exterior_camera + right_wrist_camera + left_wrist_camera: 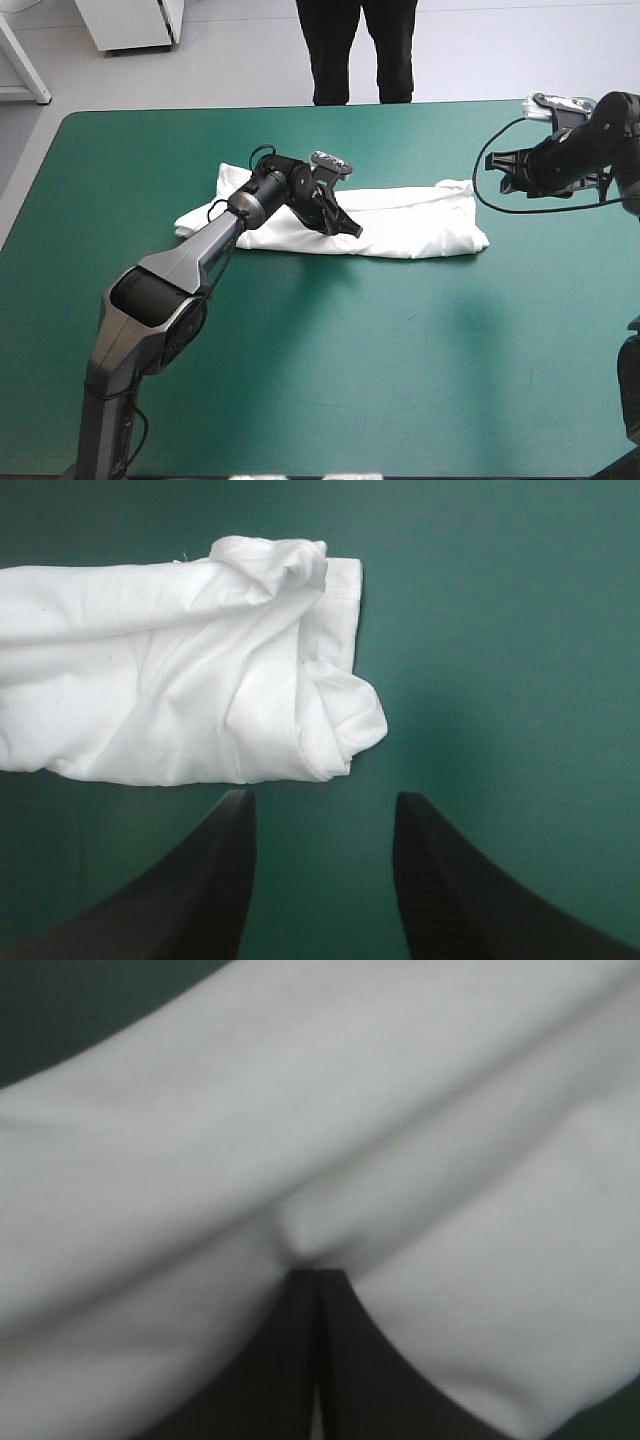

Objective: Fold the cloth

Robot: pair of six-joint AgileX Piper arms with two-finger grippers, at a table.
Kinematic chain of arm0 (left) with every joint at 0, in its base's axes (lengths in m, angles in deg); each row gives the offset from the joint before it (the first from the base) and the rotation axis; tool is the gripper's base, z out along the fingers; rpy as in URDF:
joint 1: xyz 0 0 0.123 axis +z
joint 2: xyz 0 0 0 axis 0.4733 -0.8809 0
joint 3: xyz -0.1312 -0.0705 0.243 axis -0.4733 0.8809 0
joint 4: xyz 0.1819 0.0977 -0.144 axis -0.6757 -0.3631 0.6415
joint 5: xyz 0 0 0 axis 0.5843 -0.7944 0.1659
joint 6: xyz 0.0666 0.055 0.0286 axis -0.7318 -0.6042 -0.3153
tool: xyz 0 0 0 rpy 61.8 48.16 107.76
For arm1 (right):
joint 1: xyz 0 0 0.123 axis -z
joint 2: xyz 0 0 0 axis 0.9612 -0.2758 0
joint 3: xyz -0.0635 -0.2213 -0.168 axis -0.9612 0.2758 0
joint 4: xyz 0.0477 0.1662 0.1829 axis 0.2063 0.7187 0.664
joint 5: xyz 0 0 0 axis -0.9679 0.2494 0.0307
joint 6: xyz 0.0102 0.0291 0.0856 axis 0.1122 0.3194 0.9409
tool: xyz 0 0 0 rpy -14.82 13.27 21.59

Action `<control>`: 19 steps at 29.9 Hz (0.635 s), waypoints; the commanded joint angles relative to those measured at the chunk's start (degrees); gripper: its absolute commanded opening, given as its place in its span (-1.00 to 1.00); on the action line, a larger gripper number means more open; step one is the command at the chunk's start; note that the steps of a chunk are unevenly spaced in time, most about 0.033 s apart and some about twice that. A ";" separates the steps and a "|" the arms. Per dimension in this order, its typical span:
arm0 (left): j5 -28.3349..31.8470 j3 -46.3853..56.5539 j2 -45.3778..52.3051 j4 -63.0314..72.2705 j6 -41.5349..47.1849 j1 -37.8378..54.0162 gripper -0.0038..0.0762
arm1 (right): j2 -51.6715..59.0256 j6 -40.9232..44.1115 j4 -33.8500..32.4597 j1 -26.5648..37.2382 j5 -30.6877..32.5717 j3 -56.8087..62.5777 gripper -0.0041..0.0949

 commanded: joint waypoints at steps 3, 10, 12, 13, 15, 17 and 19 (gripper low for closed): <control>1.22 -1.46 2.48 2.42 0.18 -0.26 -0.93 | 0.91 -3.61 4.35 0.50 -1.60 -1.11 -0.05; -1.17 -1.46 2.58 2.42 0.18 -0.26 -0.93 | -7.04 -6.95 9.91 0.50 -0.31 -0.32 0.38; -1.95 -1.46 2.58 2.42 0.18 -0.26 -0.93 | -8.90 -8.02 9.91 0.50 -0.43 0.29 0.44; -2.15 -1.46 2.58 2.42 0.18 -0.26 -0.93 | -9.86 -8.33 9.91 0.50 -0.56 0.77 0.44; -2.21 -1.46 2.58 2.42 0.18 -0.26 -0.93 | -11.39 -8.75 9.80 0.50 -1.52 1.85 0.44; -2.29 -1.46 2.58 2.42 0.18 -0.26 -0.93 | -12.62 -9.22 9.20 0.50 -2.63 2.78 0.44; -2.29 -1.46 2.58 2.54 0.18 -0.26 -0.93 | -13.89 -9.47 9.20 0.50 -3.49 3.24 0.44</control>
